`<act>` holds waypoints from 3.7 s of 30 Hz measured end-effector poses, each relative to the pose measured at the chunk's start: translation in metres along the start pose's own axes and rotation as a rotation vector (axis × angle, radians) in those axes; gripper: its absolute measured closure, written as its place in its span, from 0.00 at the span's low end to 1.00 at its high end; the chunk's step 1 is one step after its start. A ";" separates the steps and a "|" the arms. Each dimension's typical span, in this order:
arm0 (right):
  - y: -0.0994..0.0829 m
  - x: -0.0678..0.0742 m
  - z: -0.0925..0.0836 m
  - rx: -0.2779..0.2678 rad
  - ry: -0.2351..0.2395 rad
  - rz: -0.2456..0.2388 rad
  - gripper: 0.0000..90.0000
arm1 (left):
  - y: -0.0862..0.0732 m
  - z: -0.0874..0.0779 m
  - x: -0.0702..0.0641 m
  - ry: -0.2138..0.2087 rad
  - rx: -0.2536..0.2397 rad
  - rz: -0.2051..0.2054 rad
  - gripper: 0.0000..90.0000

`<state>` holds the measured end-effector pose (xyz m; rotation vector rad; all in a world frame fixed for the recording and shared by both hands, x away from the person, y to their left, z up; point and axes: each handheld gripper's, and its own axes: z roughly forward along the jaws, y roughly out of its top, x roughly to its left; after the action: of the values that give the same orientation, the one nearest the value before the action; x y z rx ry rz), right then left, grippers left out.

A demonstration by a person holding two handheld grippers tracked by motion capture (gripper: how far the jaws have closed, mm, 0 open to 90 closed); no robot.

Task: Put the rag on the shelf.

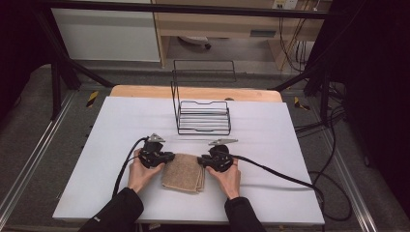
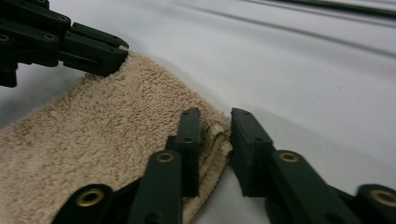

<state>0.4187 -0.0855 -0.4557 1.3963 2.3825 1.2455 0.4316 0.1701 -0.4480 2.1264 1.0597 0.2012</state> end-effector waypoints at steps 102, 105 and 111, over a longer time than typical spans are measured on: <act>0.049 0.028 -0.132 -0.369 0.065 -0.235 0.94 | 0.050 -0.101 -0.059 -0.011 -0.402 0.124 0.95; 0.052 0.029 -0.135 -0.380 0.060 -0.240 0.94 | 0.054 -0.103 -0.059 -0.021 -0.414 0.118 0.95; 0.059 0.032 -0.141 -0.399 0.048 -0.253 0.94 | 0.061 -0.109 -0.058 -0.018 -0.445 0.118 0.95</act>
<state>0.3746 -0.1304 -0.3132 0.9272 2.0963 1.5786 0.3847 0.1631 -0.3185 1.7814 0.7906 0.4313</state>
